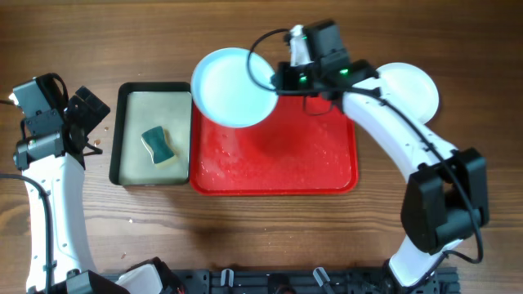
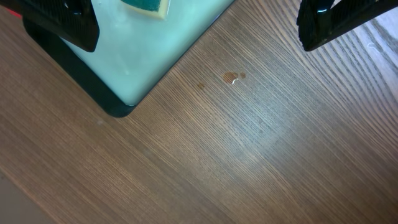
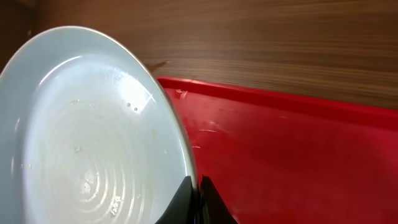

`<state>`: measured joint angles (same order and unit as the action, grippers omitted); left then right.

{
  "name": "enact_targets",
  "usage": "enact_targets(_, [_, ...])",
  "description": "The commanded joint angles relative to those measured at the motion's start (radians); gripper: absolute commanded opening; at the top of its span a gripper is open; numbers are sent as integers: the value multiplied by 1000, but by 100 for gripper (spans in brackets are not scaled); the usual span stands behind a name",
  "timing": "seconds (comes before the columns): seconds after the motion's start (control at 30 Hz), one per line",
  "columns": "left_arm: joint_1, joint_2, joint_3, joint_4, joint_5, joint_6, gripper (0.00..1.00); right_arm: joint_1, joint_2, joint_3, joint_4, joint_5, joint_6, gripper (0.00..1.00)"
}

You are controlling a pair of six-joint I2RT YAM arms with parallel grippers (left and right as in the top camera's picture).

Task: Clean dirty plates on tray and stack at the side
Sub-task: 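Carry the light-blue plate rightward toward the white plate, then lower the light-blue plate onto the white plate and open right gripper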

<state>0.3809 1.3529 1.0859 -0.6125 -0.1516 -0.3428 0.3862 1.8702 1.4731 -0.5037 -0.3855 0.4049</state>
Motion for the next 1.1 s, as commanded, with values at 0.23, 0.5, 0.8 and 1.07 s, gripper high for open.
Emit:
enact_targets(0.23, [5,-18,14,3,5,-10,100,-232,-42,19,-142,-16,-117,4])
enact_targets(0.5, [5,-18,14,3,5,-10,100,-368,-42,18,-187,100,-117,5])
enact_targets(0.8, [5,-18,14,3,5,-10,100,-427,-42,17,-204,238,-117,5])
enact_targets(1.07, [5,-18,14,3,5,-10,100,-427,-41,7,-194,397,-117,4])
